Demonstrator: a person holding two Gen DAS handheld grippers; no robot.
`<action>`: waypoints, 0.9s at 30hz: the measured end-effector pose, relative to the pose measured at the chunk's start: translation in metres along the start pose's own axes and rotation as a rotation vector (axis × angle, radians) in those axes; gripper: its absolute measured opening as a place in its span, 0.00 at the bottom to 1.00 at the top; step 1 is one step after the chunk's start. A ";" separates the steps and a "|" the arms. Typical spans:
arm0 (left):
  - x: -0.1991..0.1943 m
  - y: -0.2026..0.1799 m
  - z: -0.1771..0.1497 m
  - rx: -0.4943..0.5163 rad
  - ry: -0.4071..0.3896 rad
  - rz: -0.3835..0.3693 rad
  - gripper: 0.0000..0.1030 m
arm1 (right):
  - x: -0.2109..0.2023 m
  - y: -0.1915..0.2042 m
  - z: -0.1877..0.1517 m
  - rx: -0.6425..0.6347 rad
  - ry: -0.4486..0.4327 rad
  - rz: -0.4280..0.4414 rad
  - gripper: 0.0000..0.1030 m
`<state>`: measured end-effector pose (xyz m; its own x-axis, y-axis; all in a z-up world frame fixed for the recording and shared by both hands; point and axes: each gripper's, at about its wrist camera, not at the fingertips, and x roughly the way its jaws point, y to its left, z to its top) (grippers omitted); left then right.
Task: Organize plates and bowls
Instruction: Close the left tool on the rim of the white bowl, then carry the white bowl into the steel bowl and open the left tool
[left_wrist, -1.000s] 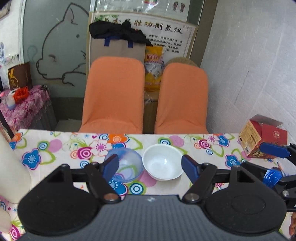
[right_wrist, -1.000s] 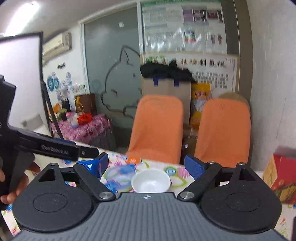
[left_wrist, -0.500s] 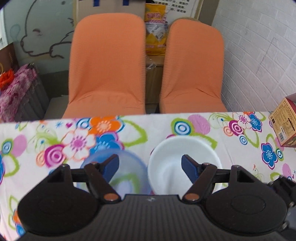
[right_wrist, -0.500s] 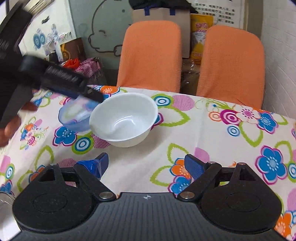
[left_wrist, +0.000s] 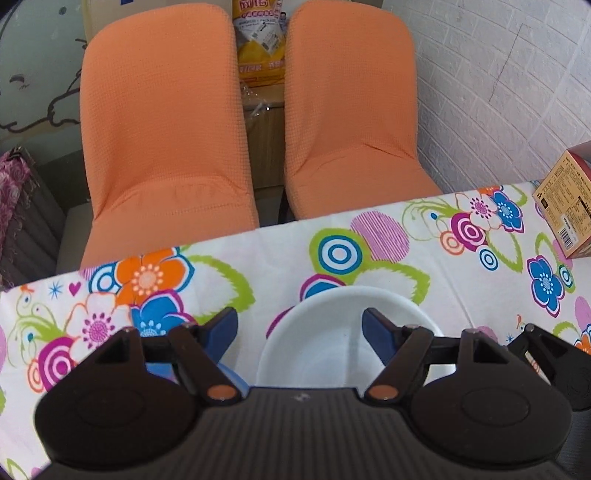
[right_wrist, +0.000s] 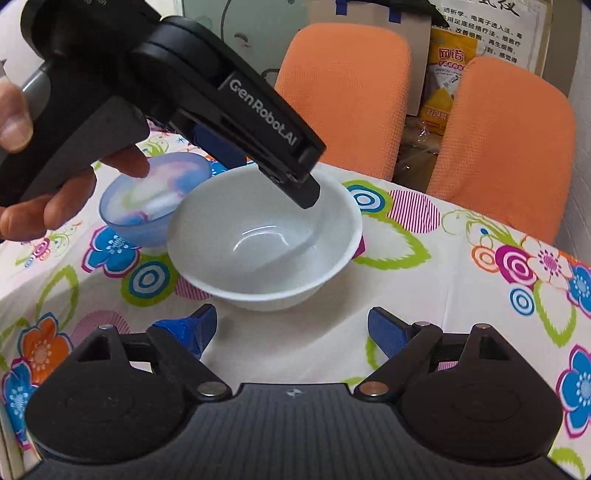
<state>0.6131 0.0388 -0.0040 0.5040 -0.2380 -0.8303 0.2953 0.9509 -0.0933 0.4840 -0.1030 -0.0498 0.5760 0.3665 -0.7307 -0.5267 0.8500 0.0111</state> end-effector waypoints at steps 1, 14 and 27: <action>0.002 0.000 0.001 0.004 0.002 0.002 0.73 | 0.001 0.000 0.001 -0.009 -0.002 -0.001 0.74; 0.021 0.003 -0.005 -0.020 0.019 -0.049 0.72 | 0.017 -0.010 0.004 -0.053 -0.058 0.062 0.74; 0.012 -0.011 -0.011 -0.031 0.015 -0.078 0.62 | 0.004 -0.011 0.009 -0.038 -0.211 0.033 0.73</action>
<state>0.6067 0.0277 -0.0190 0.4677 -0.3089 -0.8282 0.3082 0.9351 -0.1747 0.4975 -0.1072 -0.0465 0.6742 0.4680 -0.5714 -0.5681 0.8229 0.0037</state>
